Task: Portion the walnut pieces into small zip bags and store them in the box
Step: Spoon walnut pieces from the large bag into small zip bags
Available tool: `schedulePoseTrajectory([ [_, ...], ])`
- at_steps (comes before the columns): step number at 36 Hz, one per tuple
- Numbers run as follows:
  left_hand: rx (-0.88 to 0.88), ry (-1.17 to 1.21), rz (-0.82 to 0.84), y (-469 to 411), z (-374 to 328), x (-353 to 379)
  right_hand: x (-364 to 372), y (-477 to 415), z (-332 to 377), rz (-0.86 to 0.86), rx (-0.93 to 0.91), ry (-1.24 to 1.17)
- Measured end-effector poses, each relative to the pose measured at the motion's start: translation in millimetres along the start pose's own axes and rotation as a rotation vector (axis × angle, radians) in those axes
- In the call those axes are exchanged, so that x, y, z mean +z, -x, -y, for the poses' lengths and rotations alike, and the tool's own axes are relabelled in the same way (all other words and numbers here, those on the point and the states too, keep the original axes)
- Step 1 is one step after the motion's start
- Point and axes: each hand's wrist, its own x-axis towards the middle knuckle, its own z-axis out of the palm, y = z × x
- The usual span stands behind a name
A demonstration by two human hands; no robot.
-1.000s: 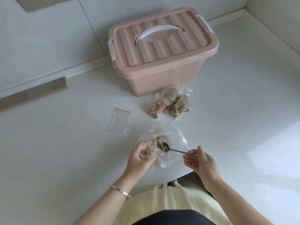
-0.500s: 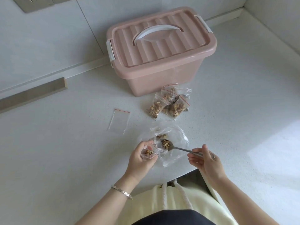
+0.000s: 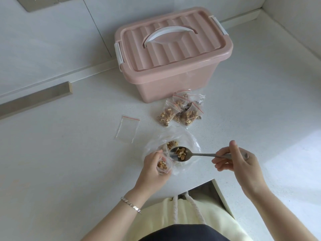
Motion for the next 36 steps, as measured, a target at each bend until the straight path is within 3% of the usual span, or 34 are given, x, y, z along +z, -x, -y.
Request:
schedulePoseTrajectory([
  [5, -0.029, -0.042, 0.002, -0.2, -2.6, 1.6, 19.1, 12.5, 9.9, 0.110, -0.176, 0.233],
  [9, -0.025, -0.072, -0.005, -1.0, -3.8, 1.3, 25.8, 19.3, 1.6, 0.231, -0.435, 0.506],
  [12, -0.052, -0.045, -0.005, -0.5, -3.5, -0.1, 24.9, 19.1, 0.0, 0.207, -0.528, 0.498],
  [21, -0.108, 0.082, -0.033, 0.3, -3.8, 0.0, 26.8, -6.2, -18.4, -0.088, -0.193, 0.235],
  [32, -0.195, 0.267, -0.043, -6.4, -13.5, -2.7, 45.2, -19.9, -63.3, -0.044, -0.183, 0.311],
  [36, -0.217, 0.281, -0.065, -10.1, -13.4, -3.4, 46.2, -21.7, -69.7, -0.032, -0.062, 0.194],
])
